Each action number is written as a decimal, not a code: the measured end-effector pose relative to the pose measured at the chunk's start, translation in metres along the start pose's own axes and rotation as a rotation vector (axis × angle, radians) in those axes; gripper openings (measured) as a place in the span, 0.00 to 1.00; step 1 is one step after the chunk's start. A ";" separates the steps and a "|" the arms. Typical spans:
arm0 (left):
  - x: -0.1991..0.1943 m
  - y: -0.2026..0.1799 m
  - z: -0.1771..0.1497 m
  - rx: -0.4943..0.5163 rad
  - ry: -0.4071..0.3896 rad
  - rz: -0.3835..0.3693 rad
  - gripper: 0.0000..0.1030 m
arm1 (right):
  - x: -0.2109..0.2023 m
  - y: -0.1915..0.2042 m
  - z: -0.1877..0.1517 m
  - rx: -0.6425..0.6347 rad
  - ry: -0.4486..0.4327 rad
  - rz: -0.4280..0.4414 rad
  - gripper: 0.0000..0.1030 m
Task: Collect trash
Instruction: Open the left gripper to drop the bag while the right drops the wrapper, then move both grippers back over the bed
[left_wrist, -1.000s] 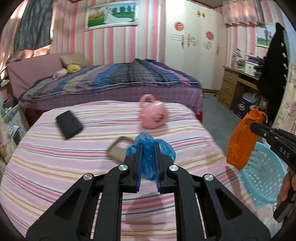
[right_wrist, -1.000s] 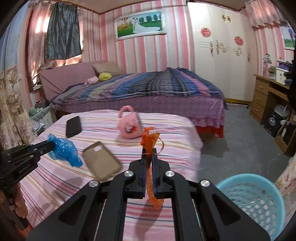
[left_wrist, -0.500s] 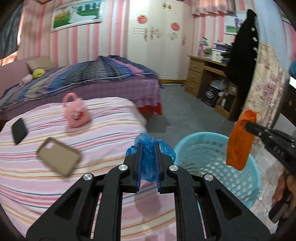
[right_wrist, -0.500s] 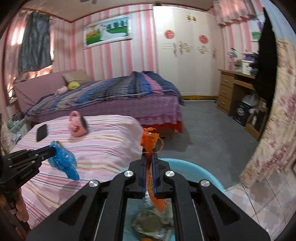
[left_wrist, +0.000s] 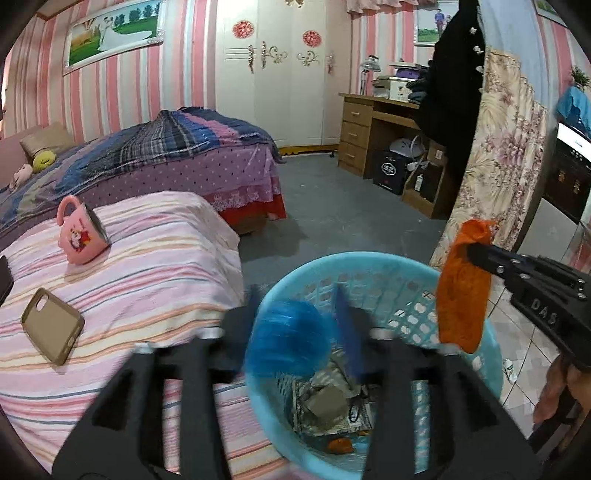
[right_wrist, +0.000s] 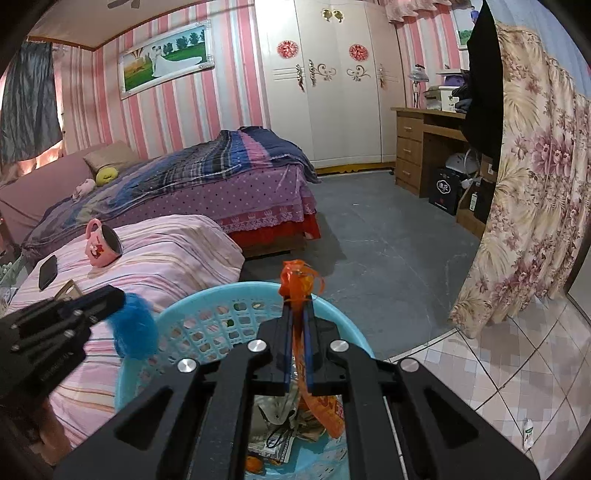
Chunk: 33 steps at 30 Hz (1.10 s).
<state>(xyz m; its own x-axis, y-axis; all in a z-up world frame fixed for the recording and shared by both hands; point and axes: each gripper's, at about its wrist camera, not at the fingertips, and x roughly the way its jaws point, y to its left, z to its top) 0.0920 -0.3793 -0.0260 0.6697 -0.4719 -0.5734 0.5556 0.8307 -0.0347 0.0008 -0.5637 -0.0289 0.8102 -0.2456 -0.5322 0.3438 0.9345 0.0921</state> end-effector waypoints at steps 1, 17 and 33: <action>0.001 0.004 -0.001 -0.004 0.002 0.005 0.59 | 0.000 0.000 0.001 -0.005 0.001 -0.005 0.05; -0.070 0.080 -0.020 -0.062 -0.093 0.202 0.94 | 0.017 0.039 0.013 -0.073 0.023 -0.050 0.64; -0.186 0.175 -0.089 -0.168 -0.122 0.334 0.95 | -0.022 0.114 0.015 -0.173 0.017 0.062 0.95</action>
<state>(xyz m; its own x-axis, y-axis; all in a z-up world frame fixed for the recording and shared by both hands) 0.0208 -0.1196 0.0013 0.8594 -0.1906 -0.4745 0.2154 0.9765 -0.0020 0.0292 -0.4555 0.0061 0.8185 -0.1829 -0.5447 0.2054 0.9785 -0.0198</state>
